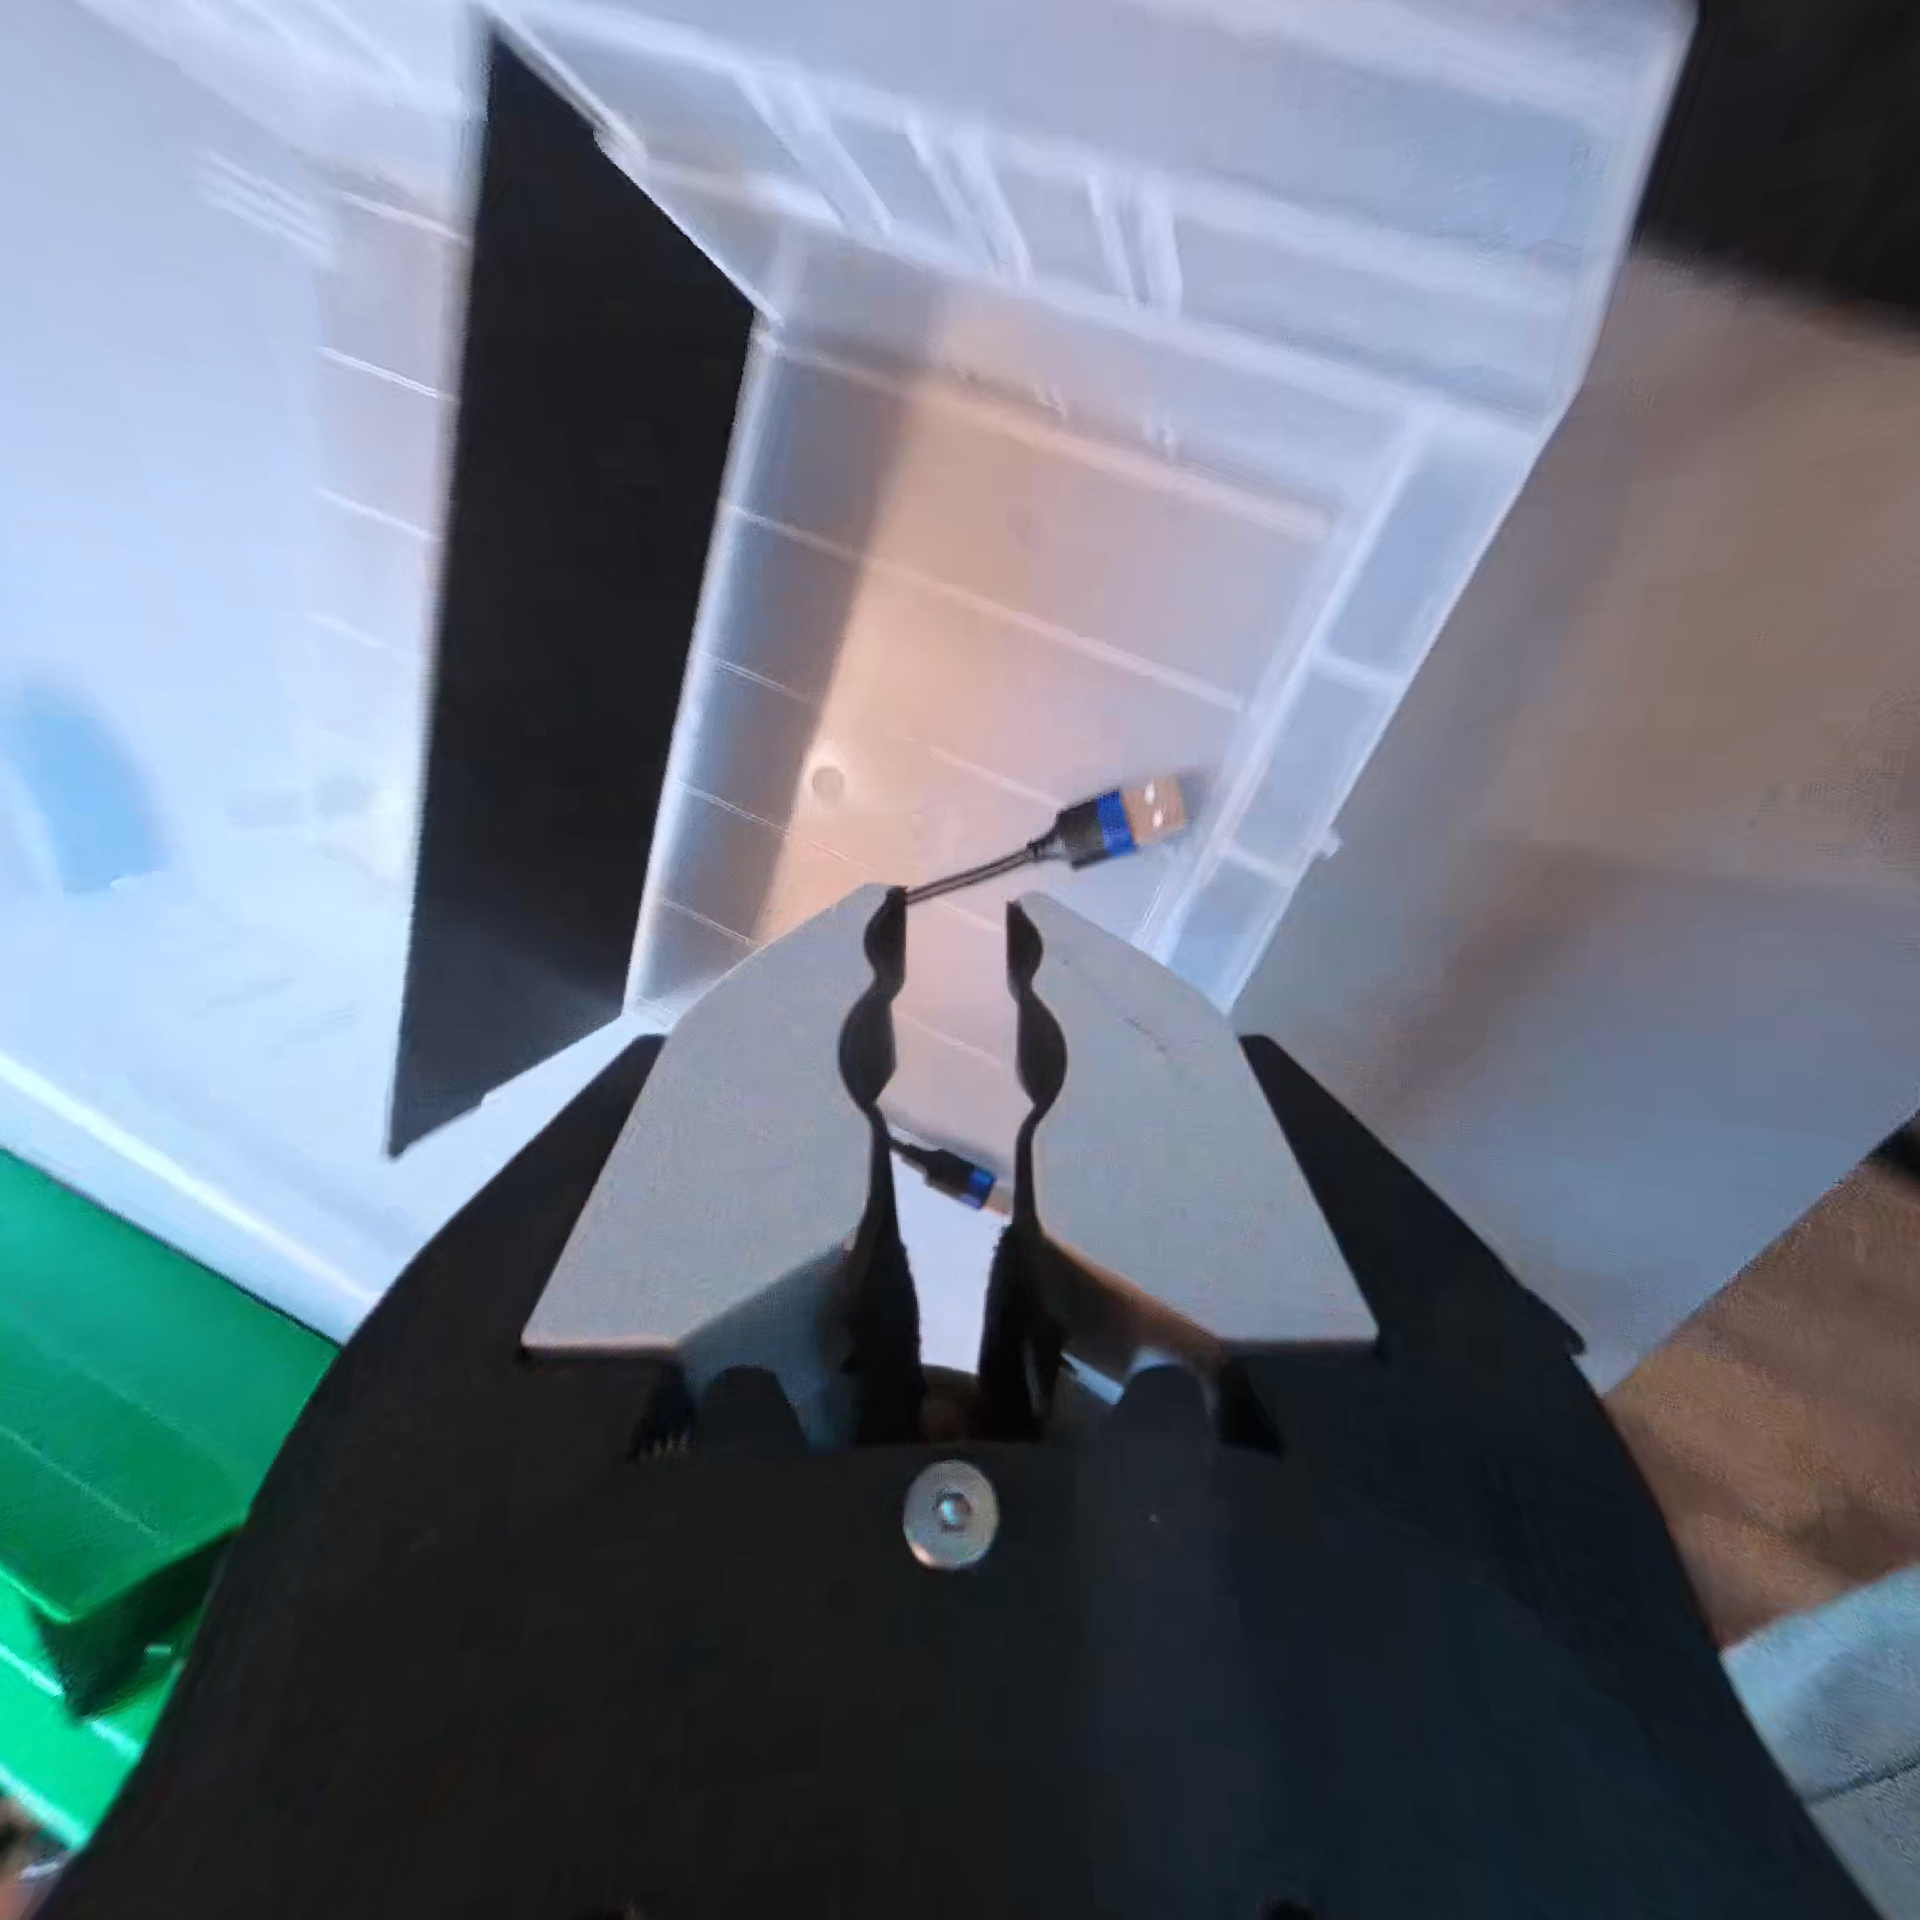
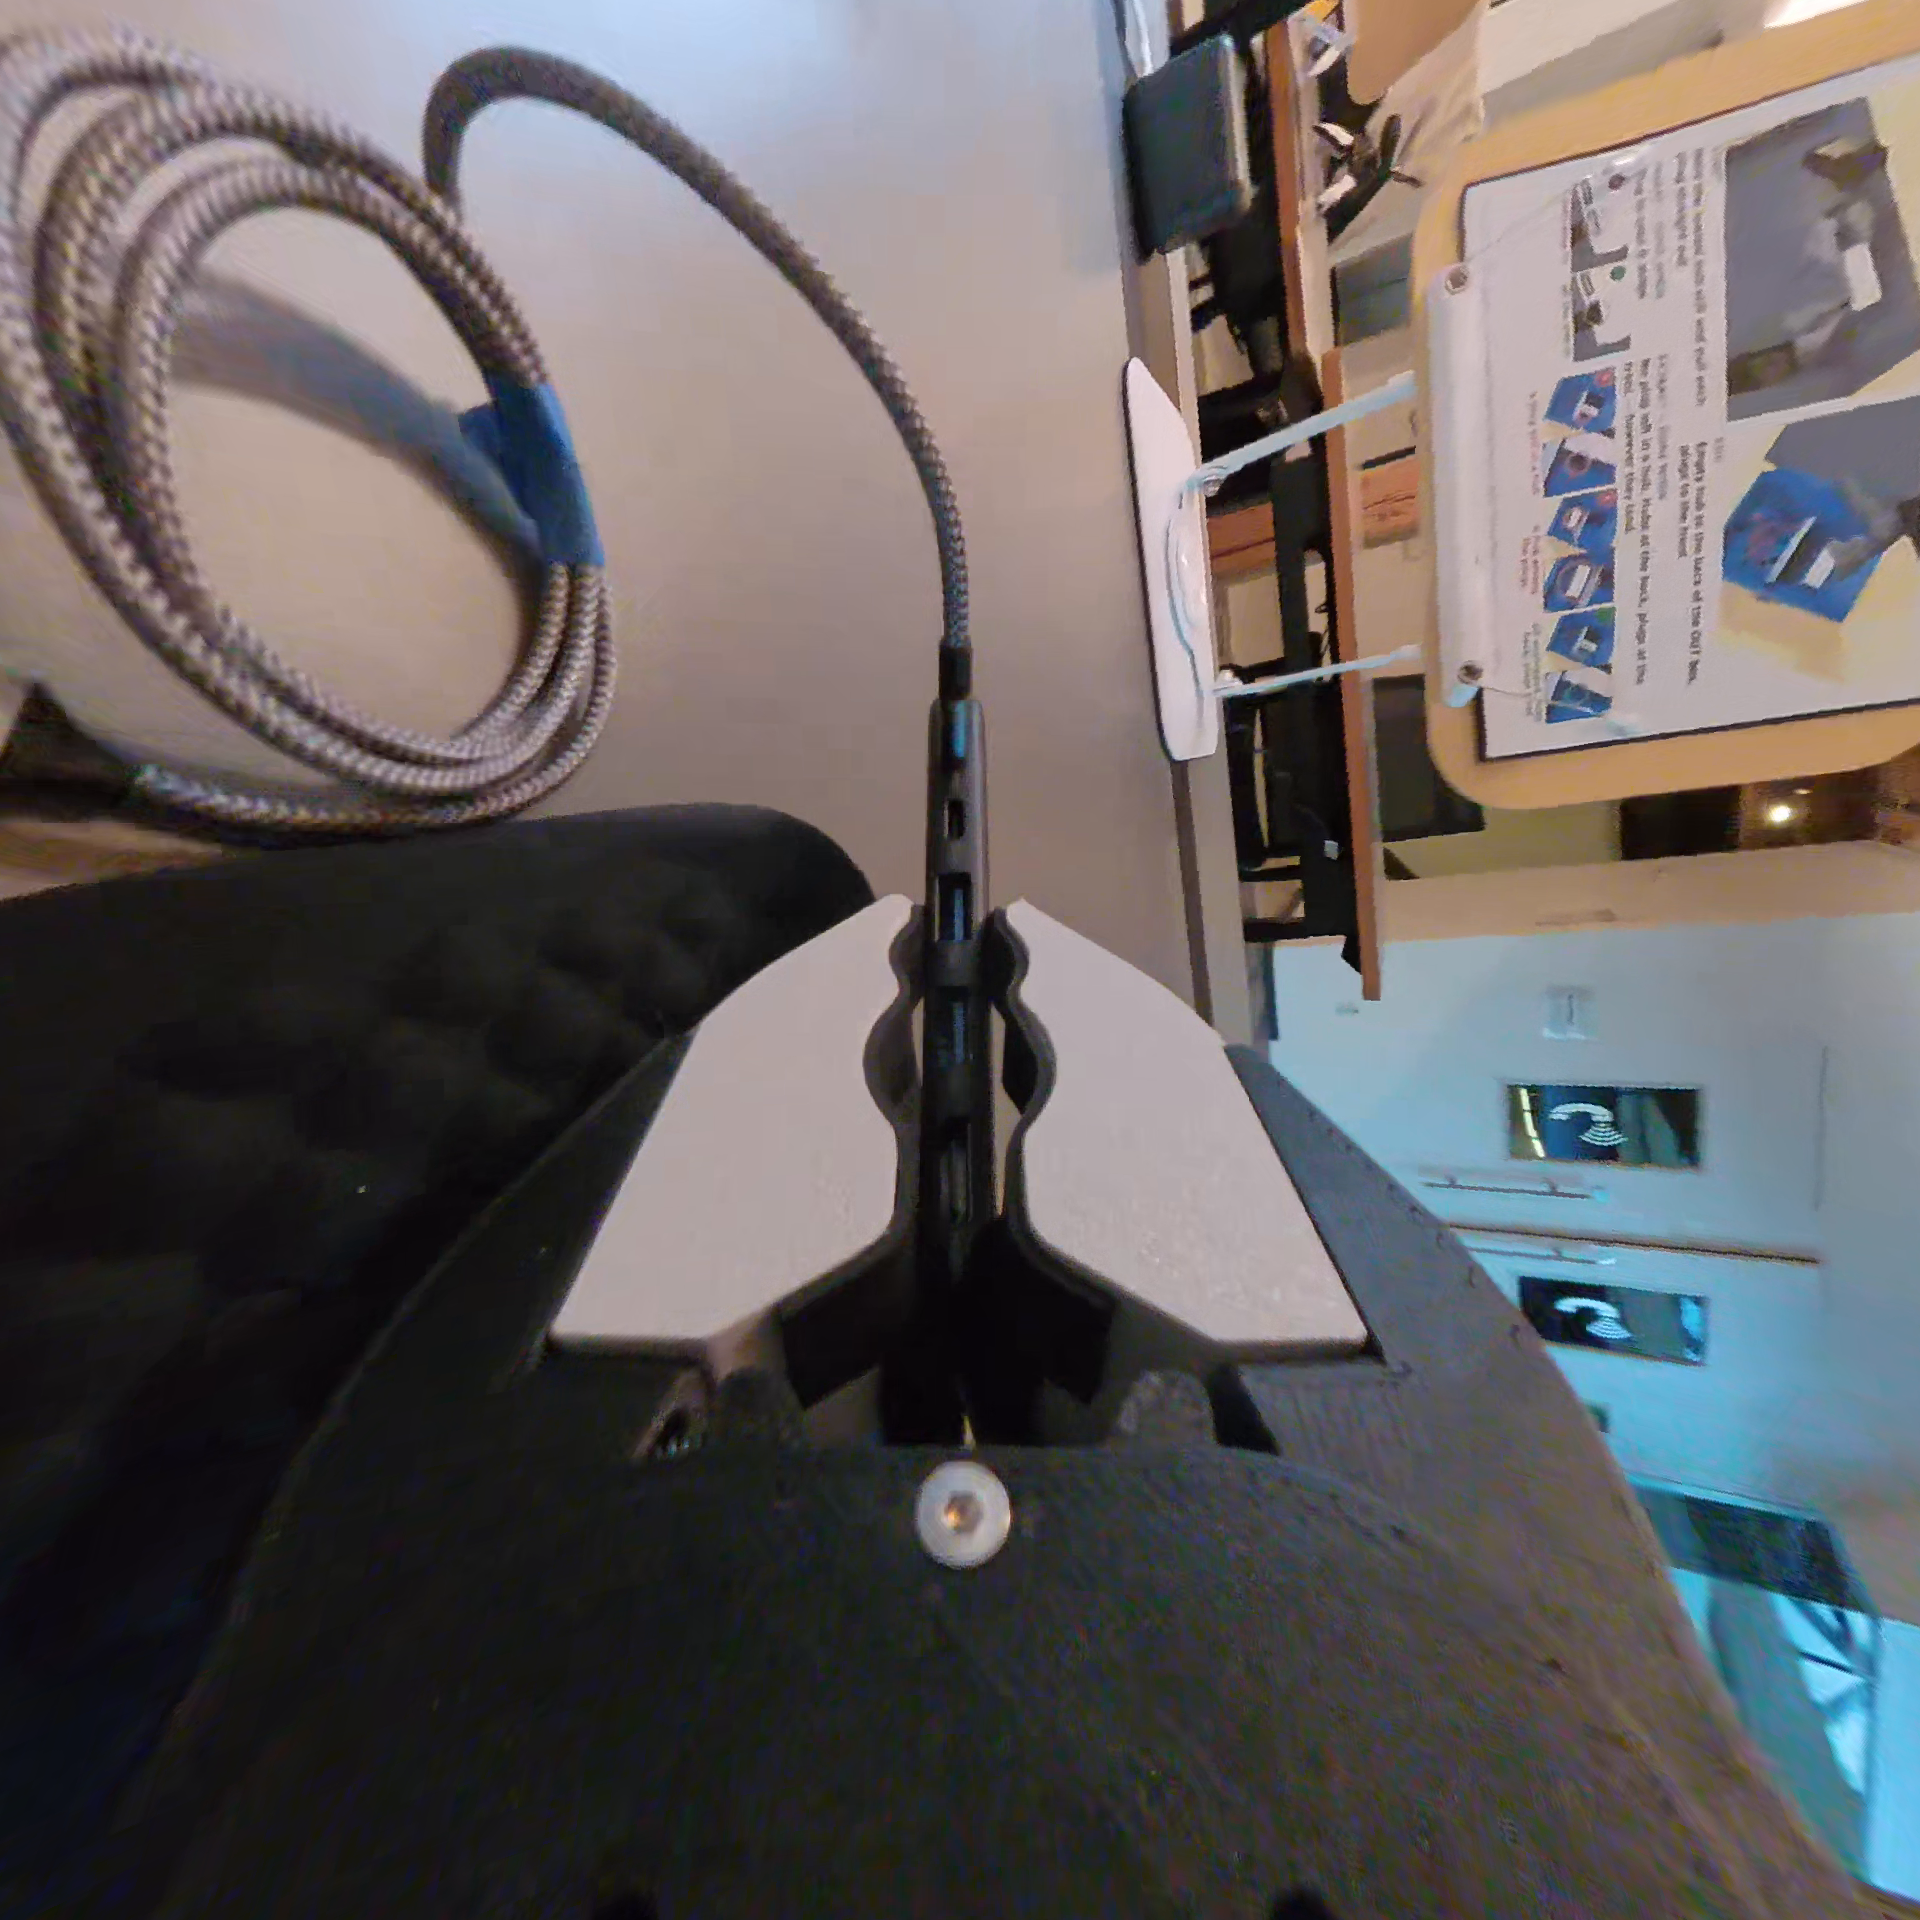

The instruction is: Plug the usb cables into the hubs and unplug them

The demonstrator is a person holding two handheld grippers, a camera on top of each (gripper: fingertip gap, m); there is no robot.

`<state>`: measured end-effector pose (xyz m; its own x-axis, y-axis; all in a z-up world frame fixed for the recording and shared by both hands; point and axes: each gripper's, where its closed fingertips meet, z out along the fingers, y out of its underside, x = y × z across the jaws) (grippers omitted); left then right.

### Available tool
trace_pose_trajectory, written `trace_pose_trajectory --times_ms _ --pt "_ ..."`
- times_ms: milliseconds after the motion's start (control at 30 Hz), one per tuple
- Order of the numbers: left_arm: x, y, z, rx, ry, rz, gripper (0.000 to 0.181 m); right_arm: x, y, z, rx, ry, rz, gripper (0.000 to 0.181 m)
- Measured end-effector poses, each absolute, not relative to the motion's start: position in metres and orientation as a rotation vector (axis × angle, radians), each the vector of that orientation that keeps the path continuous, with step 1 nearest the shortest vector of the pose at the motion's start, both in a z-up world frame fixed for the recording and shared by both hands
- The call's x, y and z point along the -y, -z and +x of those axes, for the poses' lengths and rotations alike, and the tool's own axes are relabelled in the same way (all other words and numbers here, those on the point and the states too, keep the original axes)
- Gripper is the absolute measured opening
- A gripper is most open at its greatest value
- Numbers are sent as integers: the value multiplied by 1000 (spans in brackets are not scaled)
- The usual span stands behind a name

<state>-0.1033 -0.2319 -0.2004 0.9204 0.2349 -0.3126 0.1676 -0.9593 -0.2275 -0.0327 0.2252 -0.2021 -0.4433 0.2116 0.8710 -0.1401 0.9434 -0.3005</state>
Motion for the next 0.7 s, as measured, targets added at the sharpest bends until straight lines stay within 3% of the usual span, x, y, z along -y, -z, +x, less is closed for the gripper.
trace_pose_trajectory --times_ms 33,267,400,533,700 --pt "236 211 -106 234 -467 -2962 20 -225 199 -33 1991 -433 -67 11" --pt "244 245 -109 -123 -205 -3157 24 -224 192 -30 2002 -515 -47 11" --pt "238 252 -104 -206 -129 -3154 8 -222 192 -29 2000 -521 -21 11" --pt "239 241 -129 -133 -469 -3104 4 -221 202 -26 2032 -461 45 11" --pt "228 142 -158 215 -1070 -2607 3 -230 222 -21 2058 -306 125 16"
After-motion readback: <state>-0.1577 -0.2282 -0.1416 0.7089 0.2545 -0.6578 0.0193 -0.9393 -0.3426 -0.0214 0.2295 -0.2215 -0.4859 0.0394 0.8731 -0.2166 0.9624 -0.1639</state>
